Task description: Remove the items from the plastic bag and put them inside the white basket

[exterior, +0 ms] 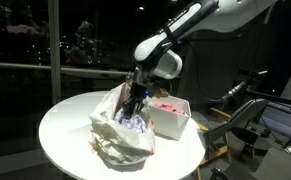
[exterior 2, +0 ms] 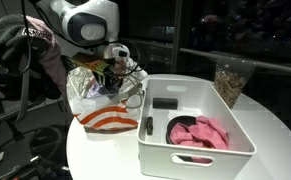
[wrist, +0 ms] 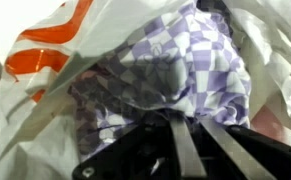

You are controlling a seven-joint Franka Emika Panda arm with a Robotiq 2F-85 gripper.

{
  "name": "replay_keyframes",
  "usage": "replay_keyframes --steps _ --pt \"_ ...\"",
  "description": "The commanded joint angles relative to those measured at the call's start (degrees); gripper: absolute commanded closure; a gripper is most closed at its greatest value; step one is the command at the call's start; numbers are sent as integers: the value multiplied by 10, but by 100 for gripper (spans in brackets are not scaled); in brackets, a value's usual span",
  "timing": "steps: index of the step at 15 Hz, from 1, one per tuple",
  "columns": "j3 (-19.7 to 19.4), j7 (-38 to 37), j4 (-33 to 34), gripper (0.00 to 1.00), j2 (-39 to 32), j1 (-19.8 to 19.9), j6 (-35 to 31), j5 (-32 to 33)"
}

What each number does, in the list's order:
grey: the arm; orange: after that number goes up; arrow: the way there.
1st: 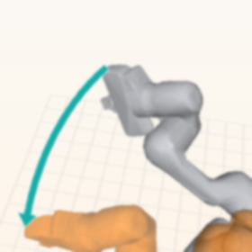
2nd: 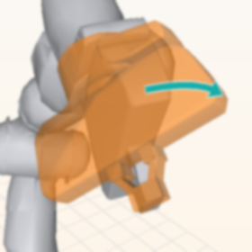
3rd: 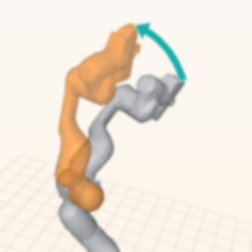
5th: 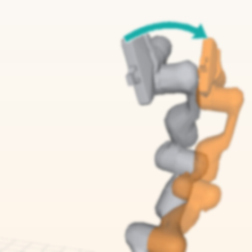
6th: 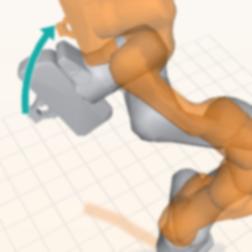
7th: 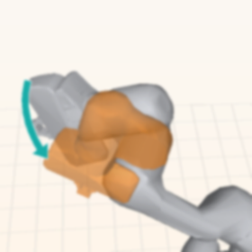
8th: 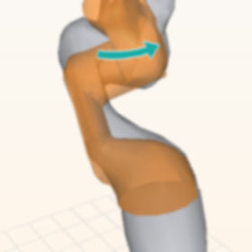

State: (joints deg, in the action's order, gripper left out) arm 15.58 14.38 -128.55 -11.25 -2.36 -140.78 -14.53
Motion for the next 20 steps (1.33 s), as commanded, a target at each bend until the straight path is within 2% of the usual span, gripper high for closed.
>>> replay_keyframes --steps 1,5,10,15,18,20 --pt "-15 -25 -30 96 114 -22 29 6" --pt "-25 -82 -53 96 234 -45 22 73" --pt "-19 -177 -59 97 379 -46 30 149" --pt "-15 -253 -28 97 508 -22 64 191" --pt "-27 -277 -4 97 579 4 97 199" --pt "-43 -281 1 97 613 29 96 206"
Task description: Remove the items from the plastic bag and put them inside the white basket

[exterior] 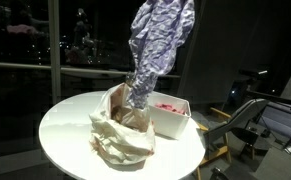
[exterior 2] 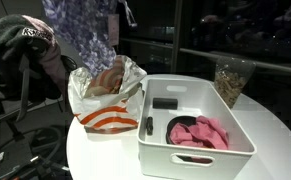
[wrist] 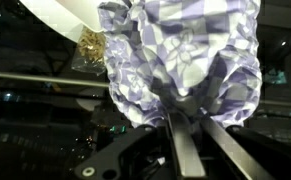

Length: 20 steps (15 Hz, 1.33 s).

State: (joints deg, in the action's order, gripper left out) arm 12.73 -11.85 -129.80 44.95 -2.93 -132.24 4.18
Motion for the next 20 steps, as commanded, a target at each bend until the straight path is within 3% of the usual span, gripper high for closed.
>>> replay_keyframes --steps 1,3,5,8,13,17,20 --pt "-20 -21 12 97 64 51 3 24" --pt "-32 -18 -10 97 78 87 -45 47" --pt "-29 -14 -60 96 66 126 -135 90" --pt "4 -38 -117 97 17 218 -244 171" --pt "123 -127 -147 97 -106 403 -319 291" --pt "221 -200 -139 97 -236 491 -340 341" --pt "309 -272 -116 97 -327 575 -333 417"
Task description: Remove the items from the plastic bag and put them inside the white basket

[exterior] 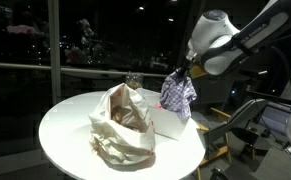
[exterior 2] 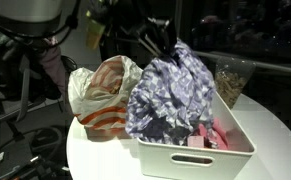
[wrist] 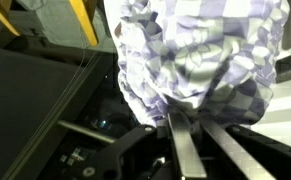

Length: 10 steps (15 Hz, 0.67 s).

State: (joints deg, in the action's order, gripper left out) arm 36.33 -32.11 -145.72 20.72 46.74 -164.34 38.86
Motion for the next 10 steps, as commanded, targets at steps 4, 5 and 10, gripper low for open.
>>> replay_keyframes --steps 4,5,10 --pt "108 -99 72 65 -154 96 8 112" --pt "108 -94 76 60 -164 93 3 107" --pt "103 -39 73 22 -119 45 -13 30"
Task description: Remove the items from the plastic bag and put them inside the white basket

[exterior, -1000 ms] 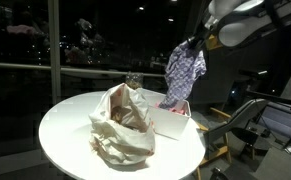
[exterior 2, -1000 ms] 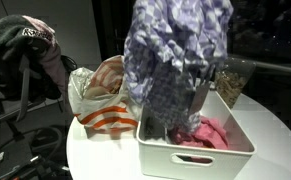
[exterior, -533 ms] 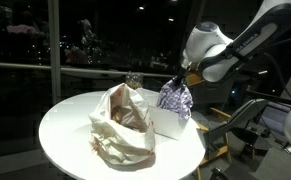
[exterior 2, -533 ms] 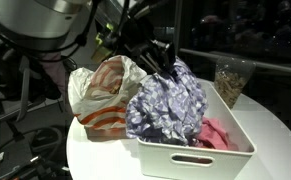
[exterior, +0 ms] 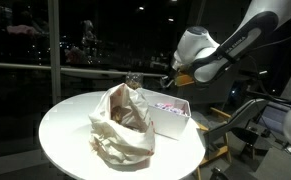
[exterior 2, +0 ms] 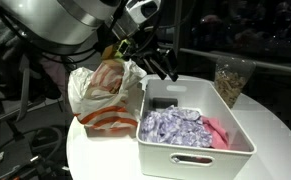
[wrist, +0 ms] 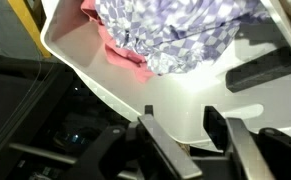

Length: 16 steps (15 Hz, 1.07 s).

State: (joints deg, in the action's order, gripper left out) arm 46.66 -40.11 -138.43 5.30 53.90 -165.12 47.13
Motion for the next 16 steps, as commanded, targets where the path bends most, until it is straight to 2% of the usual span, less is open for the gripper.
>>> replay_keyframes --steps 1,3,4,7,9,11,13,16 --pt "-3 67 0 13 32 -45 3 -87" --pt "-8 146 -5 0 27 -97 20 -182" --pt "-52 189 -8 0 18 -174 33 -224" --pt "-99 274 -12 0 39 -297 87 -330" --pt "-150 317 -9 0 50 -388 139 -390" --pt "-211 343 -3 0 49 -471 194 -412" --pt "-258 368 6 0 35 -523 234 -423" --pt "-310 427 16 0 -6 -569 229 -443"
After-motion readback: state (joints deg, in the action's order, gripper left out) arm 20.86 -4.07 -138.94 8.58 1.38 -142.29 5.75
